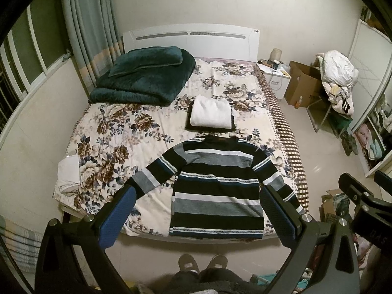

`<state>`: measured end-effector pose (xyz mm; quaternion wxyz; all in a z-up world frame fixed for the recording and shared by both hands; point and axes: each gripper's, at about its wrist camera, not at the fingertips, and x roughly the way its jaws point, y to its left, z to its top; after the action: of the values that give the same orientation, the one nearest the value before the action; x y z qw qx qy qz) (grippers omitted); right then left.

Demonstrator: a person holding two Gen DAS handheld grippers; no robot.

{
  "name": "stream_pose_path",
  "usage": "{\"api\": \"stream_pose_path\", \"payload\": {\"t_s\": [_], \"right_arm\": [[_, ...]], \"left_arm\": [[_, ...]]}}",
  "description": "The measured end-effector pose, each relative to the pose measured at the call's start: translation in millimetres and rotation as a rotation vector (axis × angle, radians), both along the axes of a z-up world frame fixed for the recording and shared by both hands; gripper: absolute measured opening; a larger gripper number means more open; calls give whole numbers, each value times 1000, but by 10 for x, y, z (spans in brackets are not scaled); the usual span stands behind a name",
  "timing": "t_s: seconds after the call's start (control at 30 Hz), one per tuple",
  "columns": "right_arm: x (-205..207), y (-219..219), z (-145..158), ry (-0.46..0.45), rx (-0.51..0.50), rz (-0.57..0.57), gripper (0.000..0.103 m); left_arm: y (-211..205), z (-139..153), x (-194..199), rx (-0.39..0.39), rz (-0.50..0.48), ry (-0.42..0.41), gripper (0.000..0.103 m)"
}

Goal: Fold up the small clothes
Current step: 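Lower both grippers toward the sweater's sleeve cuffs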

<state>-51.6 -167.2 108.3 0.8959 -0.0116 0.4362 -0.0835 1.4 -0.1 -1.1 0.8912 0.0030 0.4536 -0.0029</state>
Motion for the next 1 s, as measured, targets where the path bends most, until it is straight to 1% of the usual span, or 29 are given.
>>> {"api": "stream_pose_path", "payload": {"t_s": [0.03,0.07,0.1,0.13,0.2,0.23,0.27,0.33,0.47,0.53,0.57,0.63,0.7,0.77,0.87,0.9,0.93,0.97,1.0], "right_arm": [[29,7,4,4,9,-7,103],[151,59,122,4,13,-13,103],[240,74,72,6,22,-27,103],[301,55,44,15,31,-48,103],[401,-51,-166,28,60,-84,103],[469,-128,-252,42,70,-120,103],[498,-266,-517,54,85,-151,103],[585,-530,-782,72,111,-234,103],[637,-1252,-1477,125,173,-416,103],[618,-1688,-1877,159,200,-524,103],[604,-1953,-2132,176,215,-588,103],[556,-2376,-2575,198,236,-682,103],[498,-2855,-3136,230,284,-784,103],[444,-3328,-3764,261,347,-872,103],[379,-3910,-4664,309,450,-988,101],[362,-4115,-4952,311,482,-1023,100],[343,-4285,-5207,310,506,-1057,99],[330,-4401,-5403,313,518,-1084,99],[330,-4553,-5661,310,538,-1113,99]], "left_arm": [[-14,4,53,8,4,-11,103],[-63,-4,173,24,11,-31,103],[-69,45,160,35,13,-36,103],[-81,0,224,53,16,-50,103],[-46,-173,405,100,22,-85,103],[6,-347,551,124,23,-91,103],[86,-539,720,137,23,-94,103],[105,-830,879,160,24,-82,103],[44,-1455,1216,168,28,9,103],[-40,-1786,1402,178,34,55,103],[-62,-1895,1437,184,37,67,103],[-167,-2219,1609,205,46,103,103],[-263,-2538,1792,222,50,146,103],[-388,-2901,1974,251,57,191,103],[-543,-3430,2222,282,67,250,103],[-576,-3586,2296,288,69,265,103],[-648,-3815,2398,299,73,285,103],[-676,-3956,2462,303,78,292,103],[-708,-4087,2514,305,82,296,103]]}}
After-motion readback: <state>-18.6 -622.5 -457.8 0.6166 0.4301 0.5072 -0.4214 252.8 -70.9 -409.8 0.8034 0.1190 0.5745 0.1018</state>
